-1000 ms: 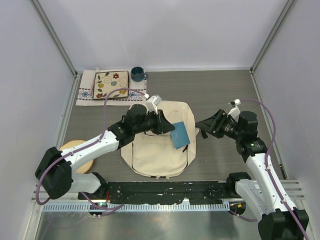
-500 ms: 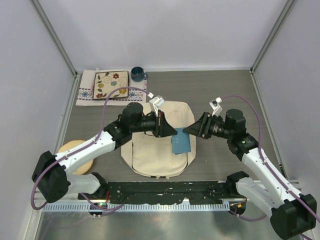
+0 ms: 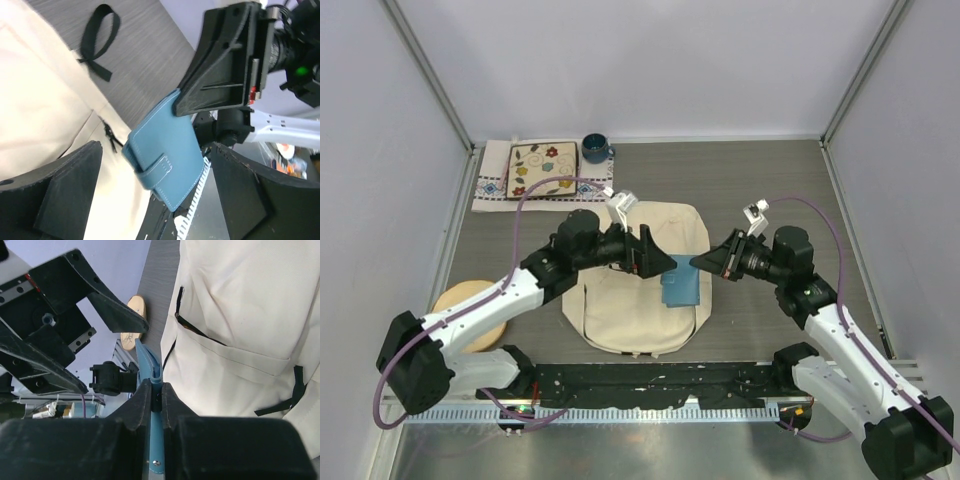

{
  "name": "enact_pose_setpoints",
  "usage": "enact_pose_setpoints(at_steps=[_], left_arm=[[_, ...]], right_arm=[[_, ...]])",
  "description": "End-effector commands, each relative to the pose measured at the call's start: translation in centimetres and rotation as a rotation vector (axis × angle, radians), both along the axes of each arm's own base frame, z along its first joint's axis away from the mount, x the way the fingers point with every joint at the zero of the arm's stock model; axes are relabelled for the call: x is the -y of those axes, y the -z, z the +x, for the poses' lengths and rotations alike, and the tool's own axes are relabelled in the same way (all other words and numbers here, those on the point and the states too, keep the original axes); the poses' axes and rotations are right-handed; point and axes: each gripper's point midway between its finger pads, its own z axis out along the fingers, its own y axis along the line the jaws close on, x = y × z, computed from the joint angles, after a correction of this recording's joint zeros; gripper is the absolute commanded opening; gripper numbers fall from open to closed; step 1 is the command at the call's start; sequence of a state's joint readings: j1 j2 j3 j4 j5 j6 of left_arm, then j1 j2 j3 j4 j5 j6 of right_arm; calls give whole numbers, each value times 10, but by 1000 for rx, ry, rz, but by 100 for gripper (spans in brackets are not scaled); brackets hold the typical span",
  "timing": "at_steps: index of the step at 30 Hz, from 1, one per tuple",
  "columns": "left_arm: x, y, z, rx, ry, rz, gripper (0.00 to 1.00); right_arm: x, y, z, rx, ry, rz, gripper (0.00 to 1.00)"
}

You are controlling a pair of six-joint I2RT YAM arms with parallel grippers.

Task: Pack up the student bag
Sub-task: Adjust the personal item.

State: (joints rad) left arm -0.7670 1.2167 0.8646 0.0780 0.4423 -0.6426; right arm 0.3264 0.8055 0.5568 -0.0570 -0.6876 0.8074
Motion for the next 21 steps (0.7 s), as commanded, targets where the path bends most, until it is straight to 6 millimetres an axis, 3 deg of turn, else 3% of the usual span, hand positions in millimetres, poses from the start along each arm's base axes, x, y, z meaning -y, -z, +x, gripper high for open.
enact_pose_setpoints(at_steps=[1, 5, 8, 14, 21], left_arm=[[-19, 3, 12, -46, -176, -38, 96], [-24, 20, 8, -142, -241, -161, 98], [-23, 22, 6, -189, -252, -241, 99], [-6, 9, 5, -225, -179, -365, 98], [5, -10, 3, -234, -107, -501, 91]], right_arm=[[2, -22, 9, 60, 82, 104, 1], [3, -30, 11, 81, 123, 190, 1], [4, -38, 11, 107, 132, 211, 1], [3, -45, 12, 119, 129, 240, 1], [3, -43, 12, 116, 137, 235, 1]])
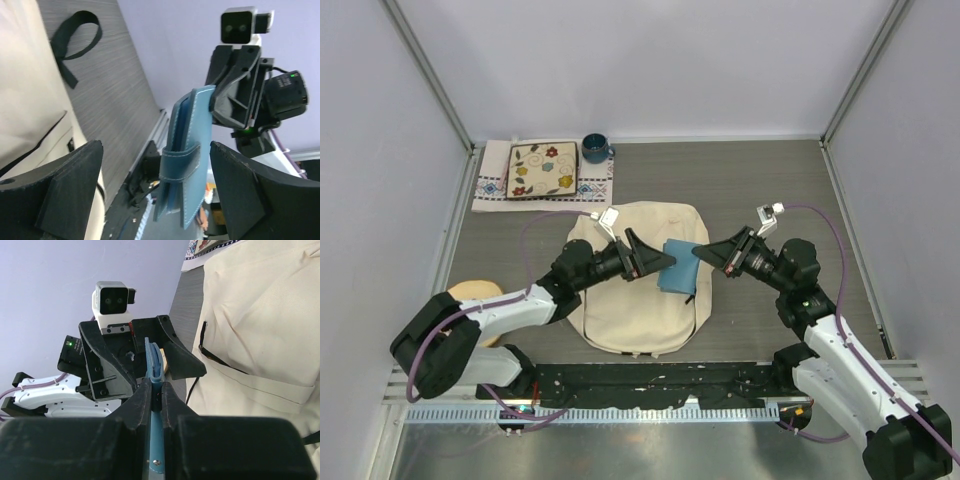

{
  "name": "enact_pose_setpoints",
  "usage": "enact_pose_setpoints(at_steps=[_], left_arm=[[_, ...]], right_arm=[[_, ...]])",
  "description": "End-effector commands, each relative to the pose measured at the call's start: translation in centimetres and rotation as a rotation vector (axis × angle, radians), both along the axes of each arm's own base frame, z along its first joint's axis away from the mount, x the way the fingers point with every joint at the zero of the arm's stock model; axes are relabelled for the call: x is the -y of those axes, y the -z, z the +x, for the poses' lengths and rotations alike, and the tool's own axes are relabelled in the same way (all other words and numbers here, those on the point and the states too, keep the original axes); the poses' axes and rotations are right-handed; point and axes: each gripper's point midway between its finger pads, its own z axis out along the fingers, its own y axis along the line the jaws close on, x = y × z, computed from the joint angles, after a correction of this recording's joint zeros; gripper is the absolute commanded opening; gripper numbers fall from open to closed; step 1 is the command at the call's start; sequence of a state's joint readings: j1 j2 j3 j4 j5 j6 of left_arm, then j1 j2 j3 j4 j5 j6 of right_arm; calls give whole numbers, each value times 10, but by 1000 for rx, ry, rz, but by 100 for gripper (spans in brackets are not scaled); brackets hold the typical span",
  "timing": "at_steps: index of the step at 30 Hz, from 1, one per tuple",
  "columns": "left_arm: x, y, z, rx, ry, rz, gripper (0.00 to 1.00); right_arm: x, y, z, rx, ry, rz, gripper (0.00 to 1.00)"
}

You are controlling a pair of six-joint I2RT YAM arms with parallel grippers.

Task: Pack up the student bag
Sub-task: Adjust the personal item.

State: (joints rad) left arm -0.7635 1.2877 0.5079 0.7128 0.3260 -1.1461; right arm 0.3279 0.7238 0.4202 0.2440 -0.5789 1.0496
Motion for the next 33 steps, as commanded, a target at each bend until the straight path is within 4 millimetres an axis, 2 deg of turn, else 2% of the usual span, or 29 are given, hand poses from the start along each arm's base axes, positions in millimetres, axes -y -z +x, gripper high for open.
enact_pose_setpoints(at_steps=[1, 3, 10, 14, 15, 17, 18, 20, 21, 22, 24, 27, 28, 30, 33], left_arm=[[7, -48, -6, 93, 55, -187, 87], [8, -51, -8, 98, 68, -197, 82], [15, -56, -19, 112, 127, -209, 51], [21, -58, -26, 118, 173, -214, 42], [22, -59, -28, 121, 181, -217, 35], [24, -59, -29, 118, 194, -218, 29], [24, -59, -30, 118, 197, -218, 23], [24, -58, -31, 115, 197, -217, 19], [24, -59, -30, 118, 192, -218, 11], [23, -58, -29, 116, 187, -215, 9], [22, -59, -29, 128, 177, -203, 7], [19, -58, -27, 143, 158, -157, 7], [19, -53, -25, 128, 152, -123, 7], [16, -57, -23, 166, 132, -94, 8], [12, -50, -20, 160, 109, -19, 9]], right_arm=[[0, -19, 0, 77, 6, 31, 1], [0, -19, 0, 75, 8, 31, 1], [0, -18, 3, 75, 14, 29, 2], [-1, -17, 4, 74, 16, 29, 3], [0, -16, 5, 71, 20, 28, 5], [0, -15, 5, 69, 19, 27, 6], [0, -16, 4, 72, 20, 25, 10], [1, -14, 4, 74, 23, 16, 20], [2, -11, 3, 69, 23, 6, 35], [2, -10, 3, 66, 27, -2, 40], [4, -2, 0, 43, 29, -28, 53], [7, 9, -6, 23, 28, -66, 61], [7, 11, -8, 21, 24, -67, 63], [6, 16, -14, 7, 4, -62, 64], [4, 13, -23, 16, -33, -39, 64]])
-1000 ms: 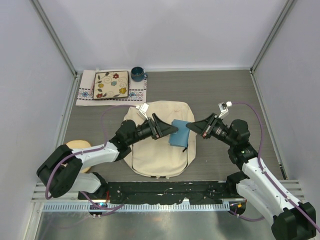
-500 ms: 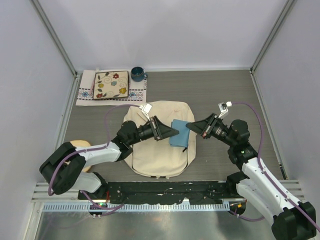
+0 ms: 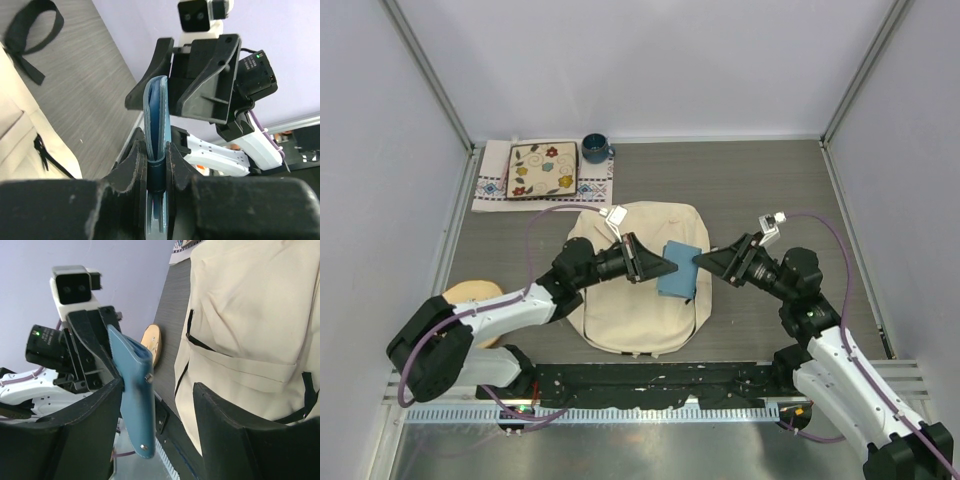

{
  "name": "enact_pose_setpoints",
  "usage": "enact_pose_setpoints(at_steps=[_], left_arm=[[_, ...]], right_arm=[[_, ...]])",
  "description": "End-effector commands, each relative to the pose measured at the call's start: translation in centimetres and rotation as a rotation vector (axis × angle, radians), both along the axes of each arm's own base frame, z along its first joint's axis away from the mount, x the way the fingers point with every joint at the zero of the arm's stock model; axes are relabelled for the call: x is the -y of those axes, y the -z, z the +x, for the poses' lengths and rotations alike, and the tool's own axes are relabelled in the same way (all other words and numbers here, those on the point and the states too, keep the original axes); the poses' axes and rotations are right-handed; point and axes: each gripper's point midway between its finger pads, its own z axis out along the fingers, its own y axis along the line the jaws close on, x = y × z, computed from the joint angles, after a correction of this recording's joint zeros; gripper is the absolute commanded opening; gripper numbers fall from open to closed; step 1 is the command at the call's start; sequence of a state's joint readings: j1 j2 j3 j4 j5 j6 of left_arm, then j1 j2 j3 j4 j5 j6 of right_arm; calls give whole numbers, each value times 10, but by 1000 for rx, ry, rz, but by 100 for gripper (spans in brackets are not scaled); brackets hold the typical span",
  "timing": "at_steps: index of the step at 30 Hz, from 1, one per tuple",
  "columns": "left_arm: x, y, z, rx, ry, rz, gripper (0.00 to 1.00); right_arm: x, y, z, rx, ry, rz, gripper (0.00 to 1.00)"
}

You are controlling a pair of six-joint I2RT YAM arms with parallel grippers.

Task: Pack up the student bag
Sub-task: Adjust the personal item.

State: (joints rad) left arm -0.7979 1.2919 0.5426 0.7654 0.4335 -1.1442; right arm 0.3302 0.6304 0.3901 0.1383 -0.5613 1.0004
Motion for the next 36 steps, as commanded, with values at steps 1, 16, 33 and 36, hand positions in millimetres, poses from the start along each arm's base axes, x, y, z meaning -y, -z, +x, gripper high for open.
enact_pose_setpoints(at_steps=[1, 16, 33, 36], left_arm=[[-4, -26, 6, 110, -43, 37, 9], [6, -34, 6, 143, 10, 44, 14], [-9, -5, 15, 111, -65, 205, 74], [-37, 19, 27, 96, -195, 385, 87]], right_arm=[[-3, -1, -12, 18, -52, 11, 64], [-25, -17, -24, 44, -193, 79, 51], [-22, -13, -18, 55, -130, 63, 4], [-12, 2, -9, 24, -44, -16, 2]])
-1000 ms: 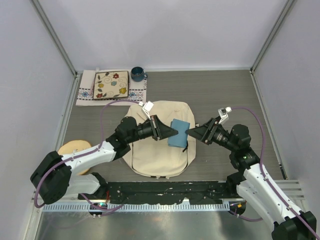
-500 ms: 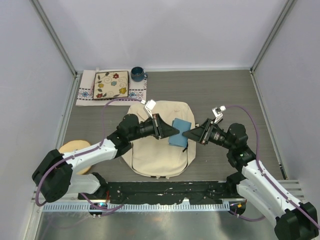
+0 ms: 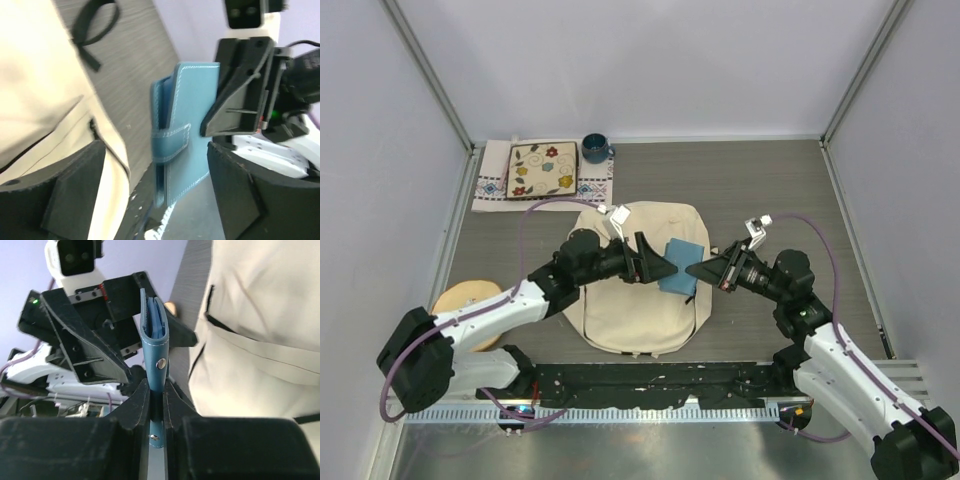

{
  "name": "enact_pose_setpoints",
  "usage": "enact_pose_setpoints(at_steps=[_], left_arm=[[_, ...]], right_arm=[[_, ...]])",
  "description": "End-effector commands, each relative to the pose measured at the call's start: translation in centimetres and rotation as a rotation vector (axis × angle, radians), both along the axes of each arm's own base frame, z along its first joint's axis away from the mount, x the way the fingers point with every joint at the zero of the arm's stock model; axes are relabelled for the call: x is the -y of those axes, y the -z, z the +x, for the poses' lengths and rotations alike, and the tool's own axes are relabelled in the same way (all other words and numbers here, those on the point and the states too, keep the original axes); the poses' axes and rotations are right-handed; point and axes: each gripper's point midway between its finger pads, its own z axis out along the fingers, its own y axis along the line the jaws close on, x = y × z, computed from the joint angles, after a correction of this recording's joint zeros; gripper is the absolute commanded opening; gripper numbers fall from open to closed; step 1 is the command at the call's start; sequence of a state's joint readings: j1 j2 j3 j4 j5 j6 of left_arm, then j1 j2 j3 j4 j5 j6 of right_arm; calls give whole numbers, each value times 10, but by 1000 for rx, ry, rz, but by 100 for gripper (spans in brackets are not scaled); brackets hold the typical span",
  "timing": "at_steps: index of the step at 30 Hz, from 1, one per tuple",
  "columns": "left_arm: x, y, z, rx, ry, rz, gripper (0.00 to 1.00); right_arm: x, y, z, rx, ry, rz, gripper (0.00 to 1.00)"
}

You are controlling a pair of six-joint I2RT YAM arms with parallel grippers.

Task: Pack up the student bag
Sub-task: Adjust the personal item, then place the personal item in the student bag.

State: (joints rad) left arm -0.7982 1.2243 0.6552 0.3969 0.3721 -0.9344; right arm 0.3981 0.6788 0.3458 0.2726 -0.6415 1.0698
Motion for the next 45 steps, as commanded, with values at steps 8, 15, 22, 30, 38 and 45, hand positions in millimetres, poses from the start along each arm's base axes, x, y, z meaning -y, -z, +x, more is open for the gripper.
enact_pose_setpoints(at_steps=[8, 15, 22, 30, 38, 45], left_arm=[[-108, 36, 44, -1, -471, 597, 97], [-89, 51, 55, -96, -458, 649, 95], [-72, 58, 63, -188, -480, 662, 89], [-69, 61, 70, -238, -543, 626, 84], [-60, 81, 73, -307, -546, 652, 78], [-57, 92, 81, -324, -579, 676, 75]], right_arm=[[35, 26, 21, -22, 258, -184, 2], [42, 22, 25, -18, 307, -200, 2], [47, 20, 25, -12, 339, -201, 2], [48, 22, 26, -11, 347, -201, 2], [48, 23, 27, -6, 346, -205, 2], [48, 23, 26, -5, 346, -206, 2]])
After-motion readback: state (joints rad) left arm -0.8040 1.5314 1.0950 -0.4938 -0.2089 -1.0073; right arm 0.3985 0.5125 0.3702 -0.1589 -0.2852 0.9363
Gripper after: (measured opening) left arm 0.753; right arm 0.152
